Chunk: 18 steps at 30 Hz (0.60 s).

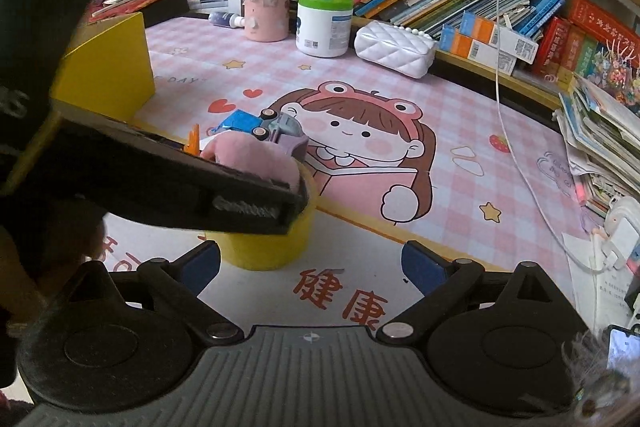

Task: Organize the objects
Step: 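Grasp the pink plush donut with orange clip using the left gripper, then grasp the yellow tape roll with the right gripper while the left gripper holds the donut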

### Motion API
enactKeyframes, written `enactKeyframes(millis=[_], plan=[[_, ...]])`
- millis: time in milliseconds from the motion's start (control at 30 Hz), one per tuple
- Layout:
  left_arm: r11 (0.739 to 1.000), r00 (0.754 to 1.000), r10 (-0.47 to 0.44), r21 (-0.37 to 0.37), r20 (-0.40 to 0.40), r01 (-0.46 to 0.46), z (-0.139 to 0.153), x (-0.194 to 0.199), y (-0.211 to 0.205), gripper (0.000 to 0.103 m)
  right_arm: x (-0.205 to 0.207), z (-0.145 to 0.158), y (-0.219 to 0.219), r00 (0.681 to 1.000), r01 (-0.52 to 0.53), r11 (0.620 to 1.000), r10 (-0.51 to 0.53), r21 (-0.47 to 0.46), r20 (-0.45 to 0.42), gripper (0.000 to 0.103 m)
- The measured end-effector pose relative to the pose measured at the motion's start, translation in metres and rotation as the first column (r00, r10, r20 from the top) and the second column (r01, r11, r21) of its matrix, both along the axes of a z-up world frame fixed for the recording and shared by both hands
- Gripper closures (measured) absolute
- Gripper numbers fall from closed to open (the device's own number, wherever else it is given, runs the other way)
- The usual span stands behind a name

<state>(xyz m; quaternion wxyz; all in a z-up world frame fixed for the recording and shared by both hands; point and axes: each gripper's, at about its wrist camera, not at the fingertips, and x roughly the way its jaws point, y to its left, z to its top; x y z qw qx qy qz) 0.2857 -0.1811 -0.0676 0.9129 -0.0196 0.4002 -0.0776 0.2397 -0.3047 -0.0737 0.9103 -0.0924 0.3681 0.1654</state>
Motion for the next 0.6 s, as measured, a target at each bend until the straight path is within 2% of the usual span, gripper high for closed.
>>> enactKeyframes(millis=[100, 233, 333, 500, 567, 600], plan=[[1.000, 0.997, -0.002, -0.031, 0.079, 0.004, 0.019, -0.013, 0.008, 0.040, 0.005, -0.001, 0.002, 1.000, 0.009, 1.000, -0.009, 0.007, -0.012, 0.001], [0.994, 0.985, 0.035, -0.111, 0.166, -0.017, 0.045, -0.033, 0.026, 0.040, 0.016, -0.006, 0.010, 0.999, 0.017, 1.000, -0.016, 0.023, -0.034, 0.000], [0.986, 0.978, 0.096, -0.150, 0.187, -0.068, 0.055, -0.045, 0.042, 0.040, 0.025, -0.012, 0.019, 0.999, 0.012, 1.000, -0.011, 0.029, -0.034, 0.000], [0.977, 0.966, 0.172, -0.158, 0.192, -0.143, 0.061, -0.064, 0.064, 0.040, 0.037, -0.025, 0.039, 0.999, -0.006, 1.000, 0.007, 0.015, -0.049, 0.000], [0.974, 0.962, 0.191, -0.154, 0.193, -0.163, 0.061, -0.072, 0.070, 0.040, 0.040, -0.029, 0.044, 0.999, -0.004, 1.000, 0.005, 0.016, -0.052, 0.007], [0.974, 0.961, 0.197, -0.151, 0.195, -0.169, 0.062, -0.075, 0.072, 0.040, 0.042, -0.030, 0.046, 0.998, -0.012, 1.000, 0.013, 0.024, -0.059, 0.017]])
